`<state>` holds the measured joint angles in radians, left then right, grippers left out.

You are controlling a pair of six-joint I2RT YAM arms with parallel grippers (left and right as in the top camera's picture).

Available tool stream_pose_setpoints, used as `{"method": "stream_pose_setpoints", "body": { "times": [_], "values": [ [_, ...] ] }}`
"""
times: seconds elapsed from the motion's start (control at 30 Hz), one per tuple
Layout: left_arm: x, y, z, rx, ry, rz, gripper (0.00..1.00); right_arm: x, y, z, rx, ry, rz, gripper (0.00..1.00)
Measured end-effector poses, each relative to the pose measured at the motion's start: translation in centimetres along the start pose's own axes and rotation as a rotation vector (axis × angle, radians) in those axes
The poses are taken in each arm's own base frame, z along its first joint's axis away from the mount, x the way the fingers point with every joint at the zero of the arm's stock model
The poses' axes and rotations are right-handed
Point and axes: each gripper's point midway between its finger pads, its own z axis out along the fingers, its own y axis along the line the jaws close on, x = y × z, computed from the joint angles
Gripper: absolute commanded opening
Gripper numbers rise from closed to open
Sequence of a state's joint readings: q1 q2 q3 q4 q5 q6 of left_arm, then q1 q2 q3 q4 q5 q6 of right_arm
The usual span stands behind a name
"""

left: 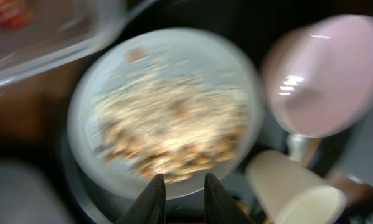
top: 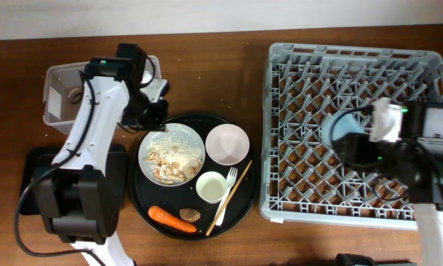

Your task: Sort waste into correct bins and load items into the dishwasher rack

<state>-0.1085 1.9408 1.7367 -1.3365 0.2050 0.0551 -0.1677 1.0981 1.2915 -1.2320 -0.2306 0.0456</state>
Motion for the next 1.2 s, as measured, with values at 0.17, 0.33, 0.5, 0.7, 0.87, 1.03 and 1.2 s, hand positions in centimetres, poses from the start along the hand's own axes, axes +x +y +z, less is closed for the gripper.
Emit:
{"method": "stream_pose_setpoints", "body": {
  "times": [0.17,0.33,0.5,0.7,0.87,1.03,1.2],
  "values": [
    [1.3,4.0,-0.6,-0.127,0.038,-0.178,0.16,0.6,-7.4,-0.8,0.206,0.012,0.218,0.34],
    [2.1,6.1,-1.0,-0.173,0.050,-0.263,0.15,2.1,-13.9,0.1,0.327,0.099,0.427,0.28],
    [2.2,6.2,-1.0,-0.181,0.053,-0.272,0.15,3.4,-17.7,1.7,0.359,0.185,0.543,0.26],
    [2.2,6.2,-1.0,-0.182,0.053,-0.276,0.15,5.2,-20.4,3.7,0.363,0.279,0.660,0.25],
    [2.2,6.2,-1.0,-0.182,0.053,-0.276,0.15,6.0,-21.6,3.7,0.381,0.289,0.731,0.28],
    [2.2,6.2,-1.0,-0.182,0.053,-0.276,0.15,6.4,-22.0,3.9,0.384,0.304,0.763,0.42],
    [2.2,6.2,-1.0,-0.182,0.052,-0.275,0.15,6.7,-22.1,4.4,0.380,0.324,0.770,0.68]
  ]
}}
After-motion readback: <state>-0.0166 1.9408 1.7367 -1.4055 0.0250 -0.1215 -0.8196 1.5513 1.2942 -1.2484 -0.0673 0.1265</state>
